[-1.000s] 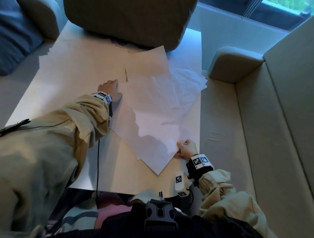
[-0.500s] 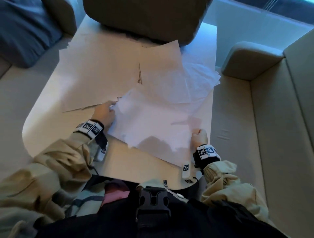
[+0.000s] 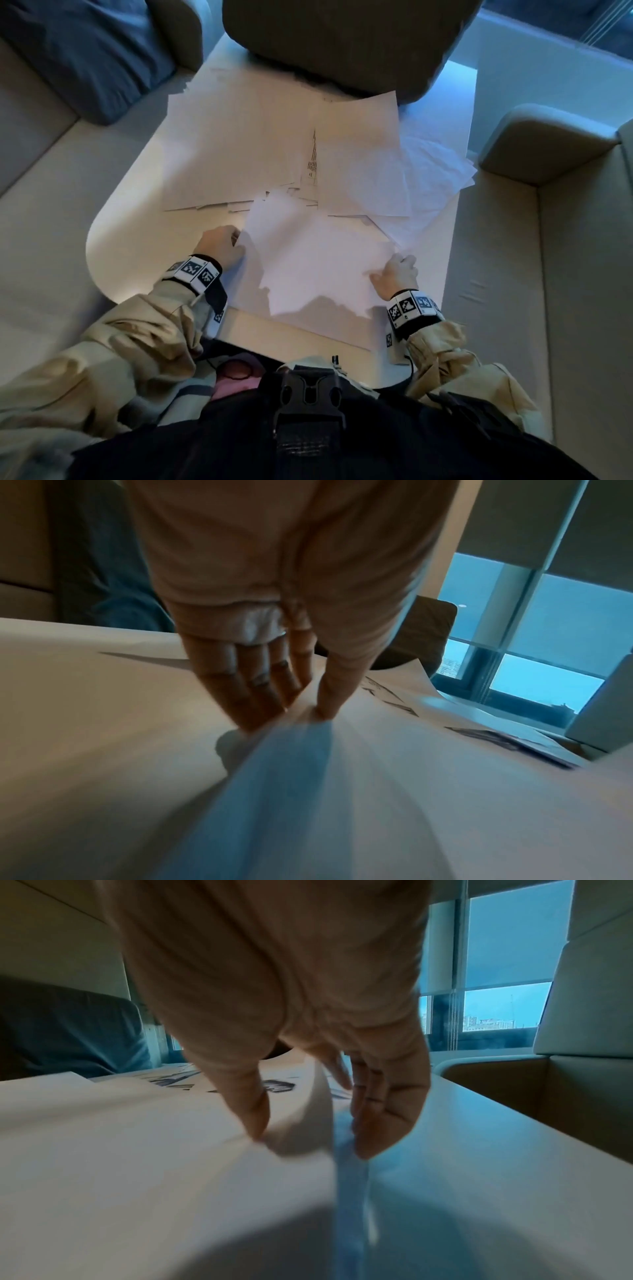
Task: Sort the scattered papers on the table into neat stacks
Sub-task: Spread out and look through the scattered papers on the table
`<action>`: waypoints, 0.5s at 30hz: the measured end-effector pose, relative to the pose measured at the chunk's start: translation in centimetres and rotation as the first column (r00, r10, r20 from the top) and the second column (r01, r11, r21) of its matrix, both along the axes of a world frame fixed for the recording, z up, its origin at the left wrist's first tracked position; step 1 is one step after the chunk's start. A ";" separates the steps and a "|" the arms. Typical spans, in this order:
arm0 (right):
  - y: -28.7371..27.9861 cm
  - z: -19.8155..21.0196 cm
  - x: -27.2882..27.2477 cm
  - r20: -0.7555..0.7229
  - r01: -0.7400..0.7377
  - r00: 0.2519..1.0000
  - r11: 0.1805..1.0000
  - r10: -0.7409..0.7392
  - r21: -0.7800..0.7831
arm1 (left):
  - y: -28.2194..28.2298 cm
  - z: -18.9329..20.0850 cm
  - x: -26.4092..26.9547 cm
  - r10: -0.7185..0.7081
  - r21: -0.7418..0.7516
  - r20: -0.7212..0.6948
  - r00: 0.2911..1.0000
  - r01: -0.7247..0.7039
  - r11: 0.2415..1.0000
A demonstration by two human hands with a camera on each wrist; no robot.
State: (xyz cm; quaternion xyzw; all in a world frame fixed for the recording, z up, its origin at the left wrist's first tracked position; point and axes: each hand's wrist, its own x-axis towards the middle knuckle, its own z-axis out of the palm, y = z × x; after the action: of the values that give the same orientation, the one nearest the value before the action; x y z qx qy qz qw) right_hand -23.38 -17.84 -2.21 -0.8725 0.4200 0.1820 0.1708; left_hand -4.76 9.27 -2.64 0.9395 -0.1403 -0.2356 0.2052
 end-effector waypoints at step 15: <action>-7.6 1.0 9.5 0.255 0.190 0.950 0.982 -0.177 -0.025 | 1.6 -1.6 -0.9 0.170 -0.113 0.014 0.985 -0.167 0.979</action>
State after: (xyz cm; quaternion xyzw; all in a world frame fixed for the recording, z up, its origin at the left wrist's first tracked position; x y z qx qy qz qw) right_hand -13.83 -25.40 -1.16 -0.8497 0.4785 0.0426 0.2173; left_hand -5.63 10.86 -4.27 0.9378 -0.0755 -0.1983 0.2747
